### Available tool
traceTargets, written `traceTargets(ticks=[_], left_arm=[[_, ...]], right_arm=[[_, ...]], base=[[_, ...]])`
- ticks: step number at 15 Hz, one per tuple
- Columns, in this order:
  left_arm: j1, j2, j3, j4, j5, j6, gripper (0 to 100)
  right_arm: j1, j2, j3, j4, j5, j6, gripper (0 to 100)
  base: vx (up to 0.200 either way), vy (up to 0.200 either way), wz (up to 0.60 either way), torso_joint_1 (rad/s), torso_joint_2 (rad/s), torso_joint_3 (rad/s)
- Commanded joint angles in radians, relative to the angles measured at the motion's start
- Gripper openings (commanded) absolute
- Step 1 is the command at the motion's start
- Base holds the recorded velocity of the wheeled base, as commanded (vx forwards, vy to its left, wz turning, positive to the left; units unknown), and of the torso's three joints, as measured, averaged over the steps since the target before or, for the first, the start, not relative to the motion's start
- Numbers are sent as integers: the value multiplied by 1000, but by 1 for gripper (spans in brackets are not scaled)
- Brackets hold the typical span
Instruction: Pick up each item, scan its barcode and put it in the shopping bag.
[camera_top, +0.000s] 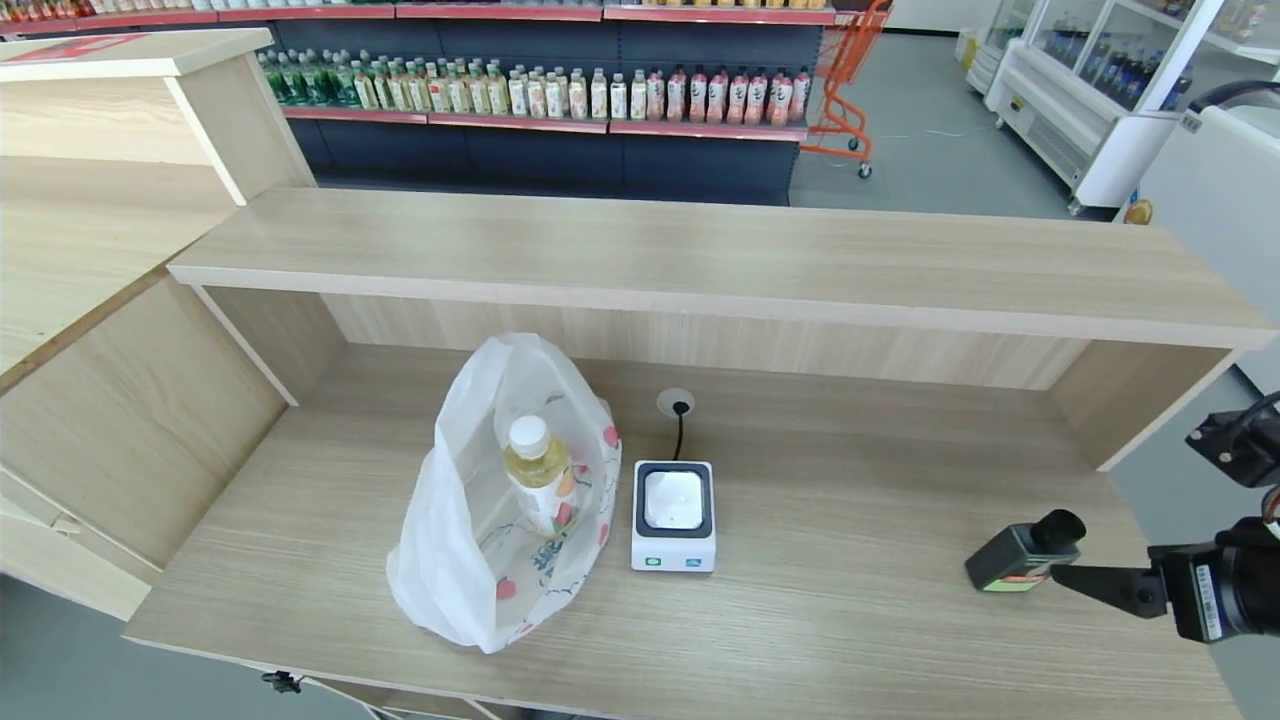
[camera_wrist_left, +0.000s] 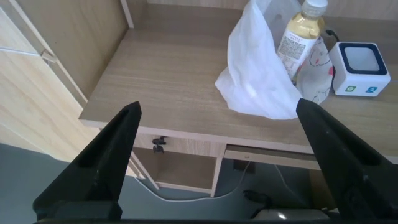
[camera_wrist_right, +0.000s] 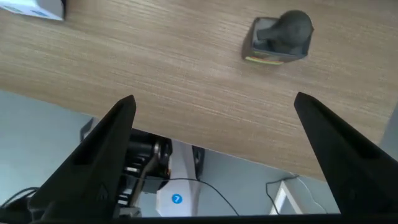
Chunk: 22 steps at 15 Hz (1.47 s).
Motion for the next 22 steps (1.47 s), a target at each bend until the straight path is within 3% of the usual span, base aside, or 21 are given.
traceTargets(ticks=[1,4,11,16,19,20,22], left_arm=[[1,0,0,0,0,0,100],[1,0,0,0,0,-3,100],[1,0,0,0,0,0,100],[1,1,0,0,-2,5,100],[3,0,0,0,-2,3,100],[3,0,0,0,-2,3,100],[3,1,0,0,-2,2,100]], right_arm=[[-1,1,17,3,-14,-17,100],[2,-5,42,3,-16,-31,100],[-12,8,80,3,-118,-68,100],[-174,125,21,-54,-120,-270,100],[-182,166,-24,-56,-147,-289,100],[-170,182,-36,-57,-207,-293,100],[-133,216,-35,-77,-206,-292,100]], base=[[0,0,0,0,0,0],[0,0,0,0,0,0],[-171,0,0,1,1,4],[0,-120,0,6,5,3],[0,-200,0,17,9,-1],[0,0,0,0,0,0],[0,0,0,0,0,0]])
